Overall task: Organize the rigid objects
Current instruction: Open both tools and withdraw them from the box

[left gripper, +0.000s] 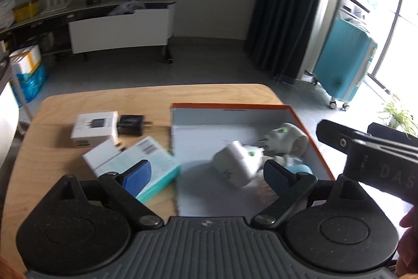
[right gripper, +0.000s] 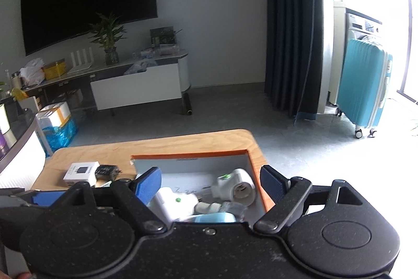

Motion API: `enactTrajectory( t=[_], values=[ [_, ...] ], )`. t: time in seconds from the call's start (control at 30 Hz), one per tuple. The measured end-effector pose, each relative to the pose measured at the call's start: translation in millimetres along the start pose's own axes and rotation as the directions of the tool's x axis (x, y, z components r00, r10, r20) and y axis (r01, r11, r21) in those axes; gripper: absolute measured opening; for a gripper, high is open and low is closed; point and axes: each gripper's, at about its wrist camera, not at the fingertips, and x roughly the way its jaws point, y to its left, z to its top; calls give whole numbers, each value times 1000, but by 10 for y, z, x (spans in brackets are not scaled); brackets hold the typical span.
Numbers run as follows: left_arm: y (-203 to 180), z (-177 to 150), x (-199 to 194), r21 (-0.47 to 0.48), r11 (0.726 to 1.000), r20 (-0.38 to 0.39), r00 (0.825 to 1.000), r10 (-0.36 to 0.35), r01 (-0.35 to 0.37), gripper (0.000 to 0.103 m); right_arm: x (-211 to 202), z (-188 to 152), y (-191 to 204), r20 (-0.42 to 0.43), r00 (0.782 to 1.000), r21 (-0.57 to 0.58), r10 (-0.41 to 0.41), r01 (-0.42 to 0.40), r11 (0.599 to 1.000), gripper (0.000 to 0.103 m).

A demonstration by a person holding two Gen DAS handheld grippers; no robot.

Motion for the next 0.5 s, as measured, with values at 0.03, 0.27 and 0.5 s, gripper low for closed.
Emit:
enactTrajectory(
  t=[0.03, 0.27, 0.5],
  values=[
    [41, -3, -15, -6, 1000, 1, 1000, 9, -9, 95, 0, -7, 33, -3, 1000, -5, 7, -7, 1000, 98],
    [247, -20, -105, -37, 998, -1, 999, 48, -48, 95, 10, -13, 242, -15, 999, -23, 41, -41, 999, 98],
    [417, -39, -180, -59, 996, 9, 998, 65, -64, 95, 40, 17, 407, -19, 998, -38, 62, -63, 997, 98]
  ],
)
